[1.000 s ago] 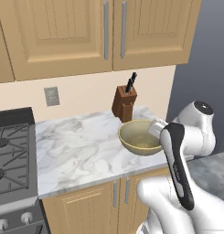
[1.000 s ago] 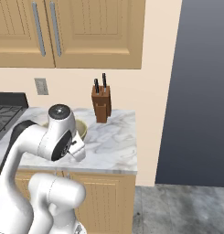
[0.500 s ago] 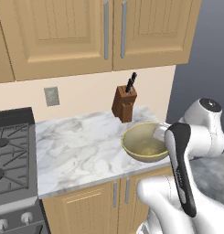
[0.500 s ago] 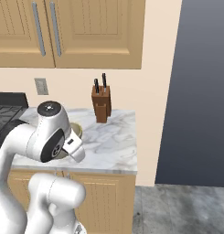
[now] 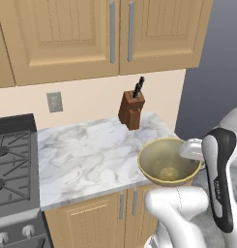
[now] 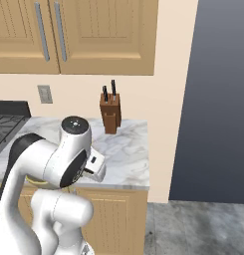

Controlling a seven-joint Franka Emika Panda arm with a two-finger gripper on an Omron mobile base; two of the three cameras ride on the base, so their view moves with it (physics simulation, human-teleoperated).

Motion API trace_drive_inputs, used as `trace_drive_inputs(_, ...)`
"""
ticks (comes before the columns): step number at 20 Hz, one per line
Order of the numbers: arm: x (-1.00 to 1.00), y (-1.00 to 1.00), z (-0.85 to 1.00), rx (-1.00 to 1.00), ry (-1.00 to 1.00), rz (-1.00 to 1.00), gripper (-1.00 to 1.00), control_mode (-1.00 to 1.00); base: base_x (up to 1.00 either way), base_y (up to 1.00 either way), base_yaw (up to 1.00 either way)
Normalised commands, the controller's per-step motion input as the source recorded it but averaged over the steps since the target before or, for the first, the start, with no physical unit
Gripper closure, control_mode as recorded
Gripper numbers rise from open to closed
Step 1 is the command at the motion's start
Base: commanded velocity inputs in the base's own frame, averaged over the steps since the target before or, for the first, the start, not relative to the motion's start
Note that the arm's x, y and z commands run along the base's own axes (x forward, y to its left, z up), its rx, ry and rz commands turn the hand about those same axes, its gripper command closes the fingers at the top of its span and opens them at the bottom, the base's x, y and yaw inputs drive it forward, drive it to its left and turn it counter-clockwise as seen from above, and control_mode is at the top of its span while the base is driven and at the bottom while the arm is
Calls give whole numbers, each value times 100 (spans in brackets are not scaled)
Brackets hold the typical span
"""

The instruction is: Pick the cup and bowl from the counter and place them on the counter next to the sink.

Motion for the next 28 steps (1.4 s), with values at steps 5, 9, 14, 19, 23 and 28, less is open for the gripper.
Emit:
trace_drive_inputs(5,-12,-20,25,-9,4,34,100,-100,0,0,0)
trace_drive_inputs(9,-18,-17,7,-7,1,28,100,-100,0,0,0)
trace_drive_inputs(14,-4,-13,0,1,0,1,100,-100,0,0,0)
trace_drive_inputs(19,0,-11,0,14,0,-17,100,-100,0,0,0)
trace_drive_inputs(23,0,-9,0,19,0,-27,100,-100,0,0,0)
trace_drive_inputs(28,0,-1,11,14,1,-26,100,-100,0,0,0)
